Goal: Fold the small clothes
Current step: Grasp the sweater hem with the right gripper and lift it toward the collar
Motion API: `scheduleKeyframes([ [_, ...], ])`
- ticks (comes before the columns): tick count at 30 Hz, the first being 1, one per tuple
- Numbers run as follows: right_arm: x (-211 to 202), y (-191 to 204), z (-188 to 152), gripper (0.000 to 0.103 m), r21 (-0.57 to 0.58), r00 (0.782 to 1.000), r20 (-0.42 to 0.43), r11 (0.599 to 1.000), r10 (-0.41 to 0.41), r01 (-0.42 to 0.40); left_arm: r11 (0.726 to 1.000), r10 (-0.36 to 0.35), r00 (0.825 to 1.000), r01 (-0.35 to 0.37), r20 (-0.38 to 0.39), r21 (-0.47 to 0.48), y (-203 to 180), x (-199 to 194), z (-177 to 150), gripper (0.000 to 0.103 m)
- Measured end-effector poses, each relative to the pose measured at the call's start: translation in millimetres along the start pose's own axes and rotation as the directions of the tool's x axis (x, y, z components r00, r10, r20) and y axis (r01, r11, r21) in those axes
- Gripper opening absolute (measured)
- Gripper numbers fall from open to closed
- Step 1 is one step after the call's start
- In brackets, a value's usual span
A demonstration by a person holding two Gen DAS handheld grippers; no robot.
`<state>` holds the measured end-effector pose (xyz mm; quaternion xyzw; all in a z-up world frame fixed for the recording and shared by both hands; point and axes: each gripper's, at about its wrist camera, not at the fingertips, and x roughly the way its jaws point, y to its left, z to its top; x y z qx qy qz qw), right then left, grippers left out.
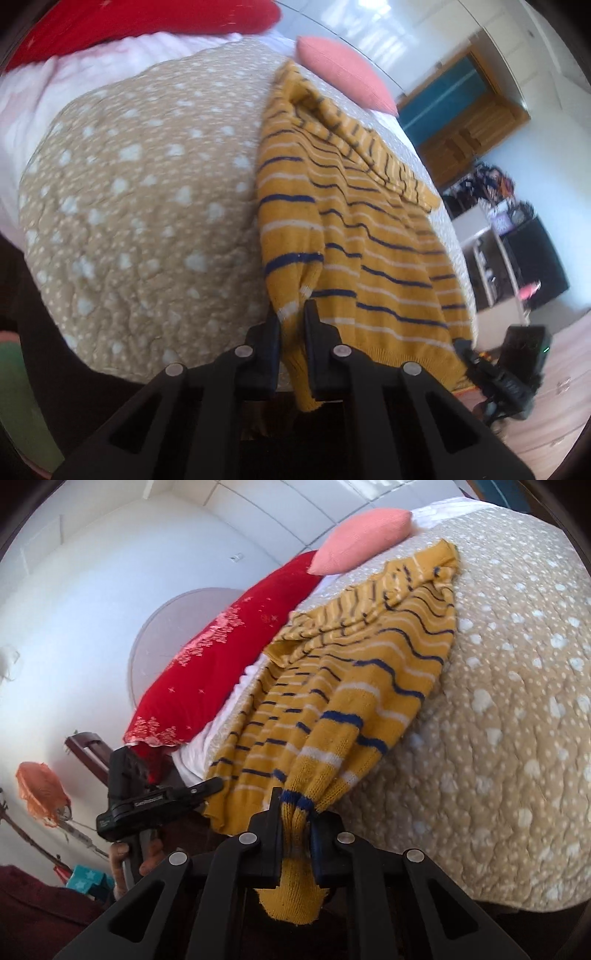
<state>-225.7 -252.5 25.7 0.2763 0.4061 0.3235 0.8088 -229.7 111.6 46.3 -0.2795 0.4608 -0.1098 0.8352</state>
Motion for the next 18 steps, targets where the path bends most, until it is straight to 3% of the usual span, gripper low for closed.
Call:
scheduleKeyframes([
  [6,15.5,3.1,18.4,0.012,-0.019,1.0,0.003,1.0,-0.017,0.017,1.0,-0.018,1.0,0.018,0.003,-0.009,1.9,4.5,25.1,0.011],
  [10,24.6,9.9,58.5,0.012,-0.083,0.999,0.032,0.996,-0.03,0.033,0.999,-0.038,0.999,0.038,0.013,-0.006,-3.3,19.3,58.1,0.011],
  [14,32.7,15.7,112.9,0.012,-0.13,0.995,0.085,0.99,-0.049,0.06,0.996,-0.079,0.995,0.081,0.054,-0.035,-17.2,41.5,112.5,0.011],
  [18,48.7,12.0,187.8,0.012,-0.141,0.989,0.14,0.988,-0.047,0.067,0.993,-0.097,0.991,0.103,0.09,-0.058,-42.0,81.3,188.9,0.011],
])
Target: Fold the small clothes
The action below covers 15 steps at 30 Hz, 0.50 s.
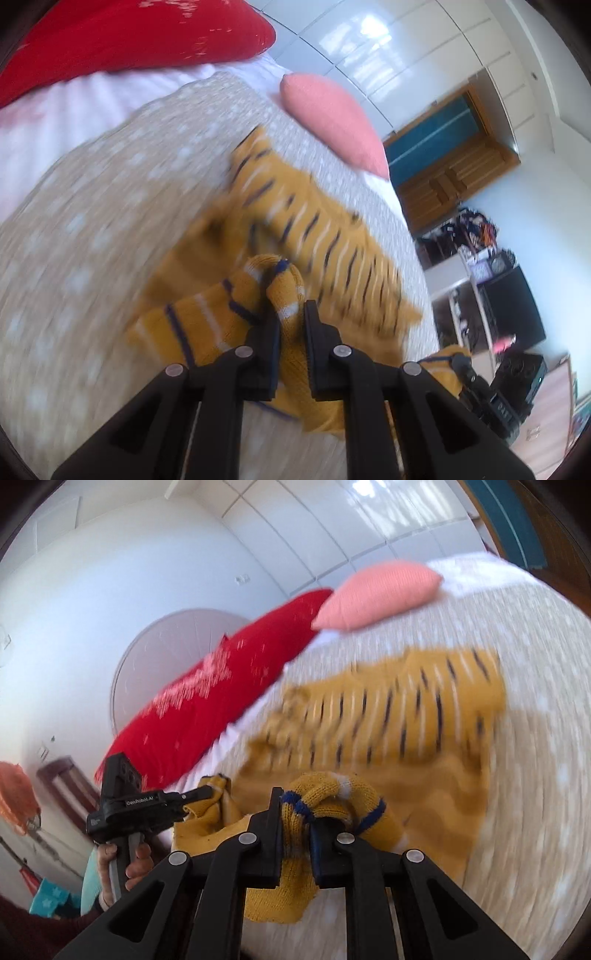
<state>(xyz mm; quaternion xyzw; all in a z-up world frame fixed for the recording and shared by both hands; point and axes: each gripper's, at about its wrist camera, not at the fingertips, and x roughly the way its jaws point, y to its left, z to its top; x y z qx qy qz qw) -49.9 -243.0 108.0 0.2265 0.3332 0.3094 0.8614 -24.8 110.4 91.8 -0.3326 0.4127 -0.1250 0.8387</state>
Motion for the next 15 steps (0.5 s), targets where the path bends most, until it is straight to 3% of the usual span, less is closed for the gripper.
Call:
scheduleKeyframes([
  [2,22.9,-16.0,33.9,0.012,0.013,0.999,0.0,0.999,-0.049,0.049,1.0,0.022,1.0,-0.022,-0.01,-0.007,-7.8,29.5,29.2,0.011],
  [5,65.6,-47.5,67.7,0.016,0.065,0.988,-0.056,0.987,-0.141,0.144,0.986,0.167,0.986,-0.167,-0.007,0.025,-18.3,81.8,75.0,0.012],
  [7,93.1,-81.0,80.2,0.017,0.117,0.963,-0.105,0.959,-0.247,0.259,0.978,0.205,0.977,-0.202,-0.052,0.058,-22.7,111.0,99.2,0.013],
  [9,104.8,-96.2,86.4,0.017,0.105,0.944,-0.107,0.941,-0.311,0.322,0.979,0.197,0.979,-0.195,-0.044,0.057,-25.3,113.3,112.0,0.015],
  [10,105.1,-97.7,88.5,0.017,0.093,0.942,-0.096,0.94,-0.32,0.329,0.983,0.176,0.984,-0.175,-0.024,0.054,-28.1,108.3,117.2,0.02],
  [12,100.8,-95.5,91.7,0.021,0.081,0.949,-0.075,0.947,-0.306,0.312,0.983,0.165,0.986,-0.167,0.035,0.082,-34.4,92.0,122.5,0.046],
  [13,98.5,-94.3,93.0,0.025,0.076,0.952,-0.065,0.95,-0.298,0.302,0.98,0.169,0.984,-0.174,0.059,0.093,-34.4,86.2,125.0,0.068],
  [14,94.1,-91.5,94.6,0.029,0.065,0.955,-0.048,0.953,-0.292,0.295,0.978,0.174,0.98,-0.183,0.093,0.102,-35.5,77.1,125.5,0.075],
  [15,92.7,-91.2,96.1,0.031,0.057,0.955,-0.039,0.954,-0.293,0.295,0.976,0.177,0.977,-0.19,0.122,0.109,-36.4,68.4,123.8,0.076],
])
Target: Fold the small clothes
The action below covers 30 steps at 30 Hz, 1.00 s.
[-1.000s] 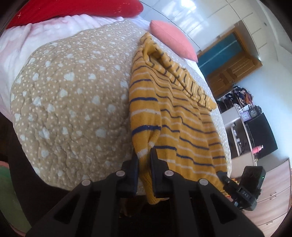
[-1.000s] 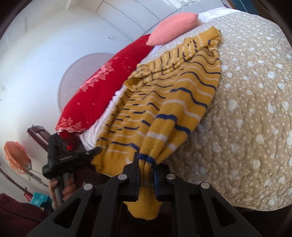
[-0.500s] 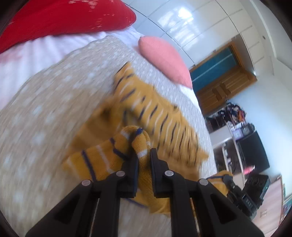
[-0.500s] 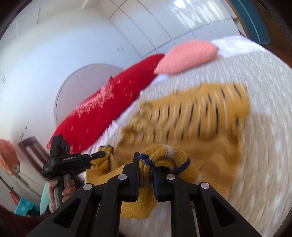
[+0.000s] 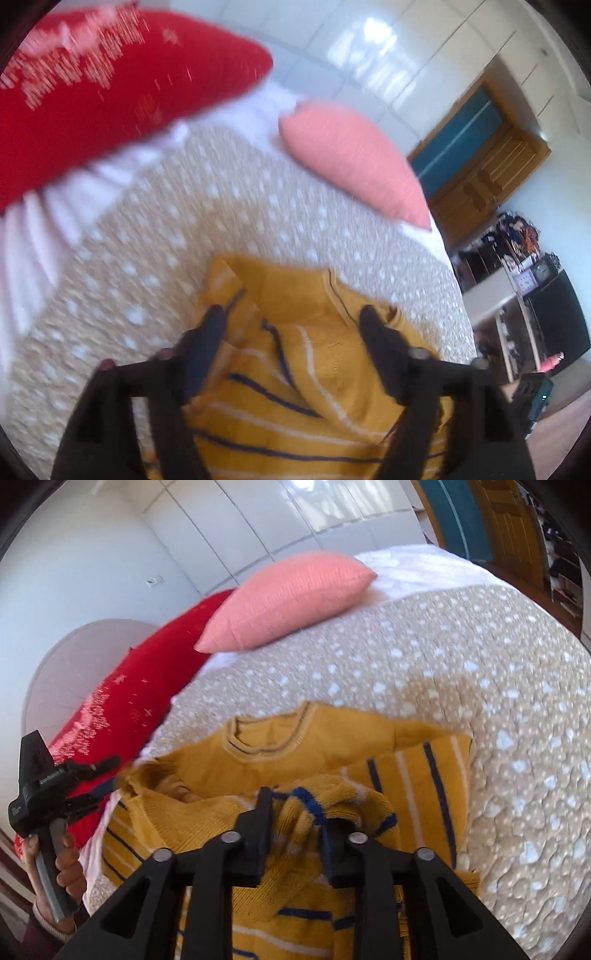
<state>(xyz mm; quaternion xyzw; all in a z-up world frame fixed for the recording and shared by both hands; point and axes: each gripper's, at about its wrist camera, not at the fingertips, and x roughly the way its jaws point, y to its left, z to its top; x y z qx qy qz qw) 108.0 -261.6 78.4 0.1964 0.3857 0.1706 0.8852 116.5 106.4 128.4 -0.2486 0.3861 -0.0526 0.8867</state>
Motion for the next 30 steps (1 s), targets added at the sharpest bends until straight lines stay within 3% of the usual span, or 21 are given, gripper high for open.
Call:
scheduleKeyframes([
  [4,-17.0,8.3,3.5,0.043,-0.043,0.999,0.043,0.999,-0.008,0.01,1.0,0.005,1.0,-0.005,-0.009,0.021,6.6,-17.9,-14.8,0.077],
  [9,-19.1,21.0,9.6,0.061,-0.07,0.998,0.055,0.997,-0.02,0.024,0.996,0.046,0.998,-0.05,0.053,0.075,8.7,-39.1,-74.6,0.085],
  [16,-33.5,28.9,11.6,0.064,-0.099,0.988,0.093,0.986,-0.127,0.136,0.983,0.165,0.983,-0.171,0.079,0.071,27.9,-9.6,-124.4,0.085],
  [20,-43.8,36.5,10.1,0.064,-0.145,0.98,0.083,0.971,-0.179,0.19,0.995,0.087,0.988,-0.092,0.129,0.034,39.2,-20.6,-127.1,0.089],
  [23,-18.5,48.9,-5.5,0.064,-0.205,0.978,-0.014,0.958,-0.206,0.199,0.999,0.041,0.989,-0.044,0.14,0.017,45.3,-26.9,-128.6,0.09],
  [26,16.8,59.2,-13.6,0.064,-0.273,0.962,-0.084,0.934,-0.262,0.231,0.999,-0.03,0.992,0.026,0.121,0.035,47.2,-30.4,-125.1,0.09],
  [28,46.7,60.2,-10.9,0.064,-0.303,0.937,-0.12,0.911,-0.328,0.28,0.99,-0.121,0.988,0.113,0.095,0.09,45.2,-39.1,-122.6,0.09],
  [30,66.3,60.6,-5.0,0.064,-0.328,0.9,-0.123,0.873,-0.419,0.362,0.983,-0.158,0.981,0.146,0.11,0.108,48.1,-51.2,-119.2,0.09],
])
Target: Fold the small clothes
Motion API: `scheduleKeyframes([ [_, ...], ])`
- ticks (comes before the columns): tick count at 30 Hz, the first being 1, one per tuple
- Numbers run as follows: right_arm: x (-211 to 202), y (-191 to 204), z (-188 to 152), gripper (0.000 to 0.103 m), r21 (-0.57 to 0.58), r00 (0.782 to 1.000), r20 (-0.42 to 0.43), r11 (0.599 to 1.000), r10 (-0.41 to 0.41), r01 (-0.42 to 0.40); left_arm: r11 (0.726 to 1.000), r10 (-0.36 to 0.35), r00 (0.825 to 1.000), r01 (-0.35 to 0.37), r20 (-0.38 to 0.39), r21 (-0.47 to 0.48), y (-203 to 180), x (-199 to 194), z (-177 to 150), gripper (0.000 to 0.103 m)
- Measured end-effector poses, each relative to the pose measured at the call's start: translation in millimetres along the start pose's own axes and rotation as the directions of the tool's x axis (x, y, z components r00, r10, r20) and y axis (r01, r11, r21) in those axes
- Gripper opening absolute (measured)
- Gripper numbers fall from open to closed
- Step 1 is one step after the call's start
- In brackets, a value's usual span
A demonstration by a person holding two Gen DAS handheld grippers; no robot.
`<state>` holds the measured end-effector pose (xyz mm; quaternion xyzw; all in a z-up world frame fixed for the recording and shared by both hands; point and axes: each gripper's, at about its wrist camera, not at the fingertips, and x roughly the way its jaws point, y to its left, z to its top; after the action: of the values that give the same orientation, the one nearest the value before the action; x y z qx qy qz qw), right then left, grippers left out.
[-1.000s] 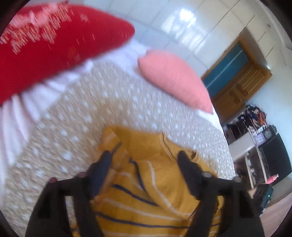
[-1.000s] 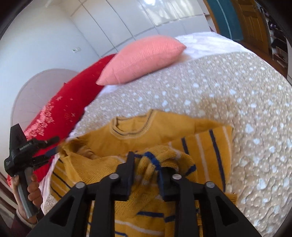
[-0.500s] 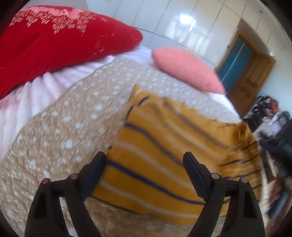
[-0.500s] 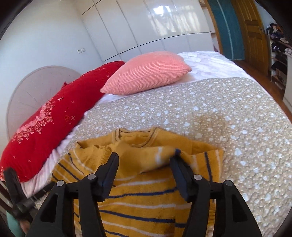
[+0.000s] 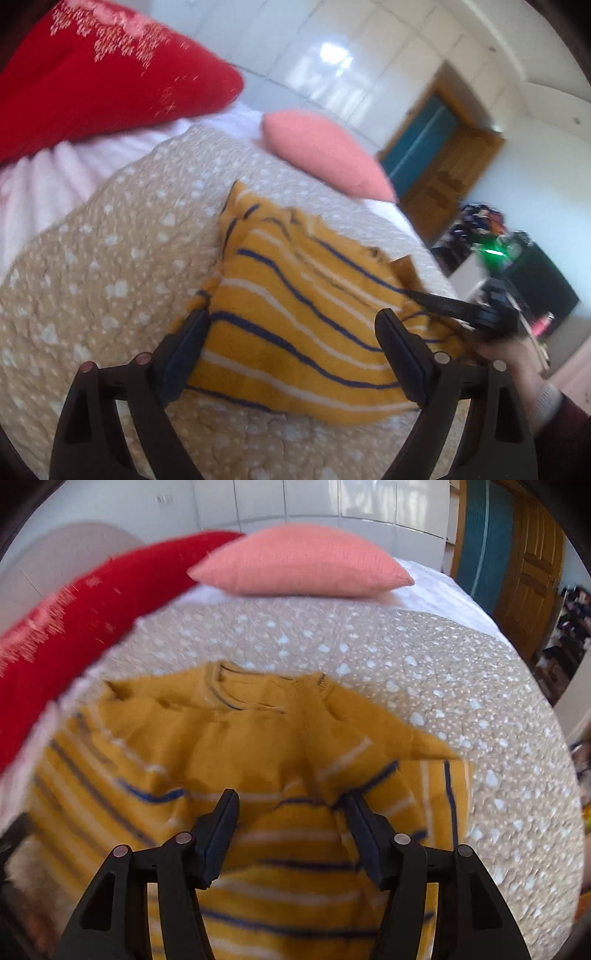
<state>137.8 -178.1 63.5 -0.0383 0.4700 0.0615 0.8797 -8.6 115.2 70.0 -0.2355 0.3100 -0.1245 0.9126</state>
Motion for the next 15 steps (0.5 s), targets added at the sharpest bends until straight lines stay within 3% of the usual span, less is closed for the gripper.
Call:
scheduleKeyframes([
  [2,-10.8,5.4,9.8,0.057,0.046,0.997,0.068,0.999,-0.029,0.026,0.999,0.034,0.998,-0.034,0.054,-0.002,5.5,-13.4,7.1,0.092],
  [4,-39.5,22.7,18.1,0.057,0.059,0.982,0.183,0.997,0.046,-0.057,0.996,0.081,0.99,-0.077,0.111,-0.036,16.3,-25.1,14.3,0.097],
  [5,-47.1,34.2,21.6,0.057,0.031,0.976,0.198,0.995,0.091,-0.099,0.993,0.11,0.986,-0.102,0.122,-0.066,23.4,-27.9,17.8,0.098],
  [7,-49.0,73.2,29.4,0.056,-0.067,0.968,0.164,0.981,0.192,-0.183,0.984,0.137,0.985,-0.123,0.106,-0.131,40.4,-27.8,23.5,0.098],
  [9,-38.0,102.9,33.3,0.055,-0.123,0.969,0.114,0.971,0.217,-0.203,0.972,0.141,0.987,-0.124,0.074,-0.202,57.0,-23.6,25.0,0.098],
  [11,-11.3,143.3,39.5,0.047,-0.187,0.972,0.039,0.957,0.23,-0.219,0.965,0.141,0.989,-0.126,0.052,-0.23,66.9,-18.9,25.6,0.098],
  [13,16.0,173.8,43.3,0.043,-0.196,0.968,-0.041,0.948,0.248,-0.252,0.962,0.14,0.99,-0.13,0.023,-0.24,70.0,-13.6,24.1,0.098],
  [15,40.1,197.3,45.1,0.035,-0.152,0.941,-0.125,0.931,0.314,-0.331,0.963,0.143,0.99,-0.137,0.011,-0.231,69.8,-9.1,24.0,0.098],
])
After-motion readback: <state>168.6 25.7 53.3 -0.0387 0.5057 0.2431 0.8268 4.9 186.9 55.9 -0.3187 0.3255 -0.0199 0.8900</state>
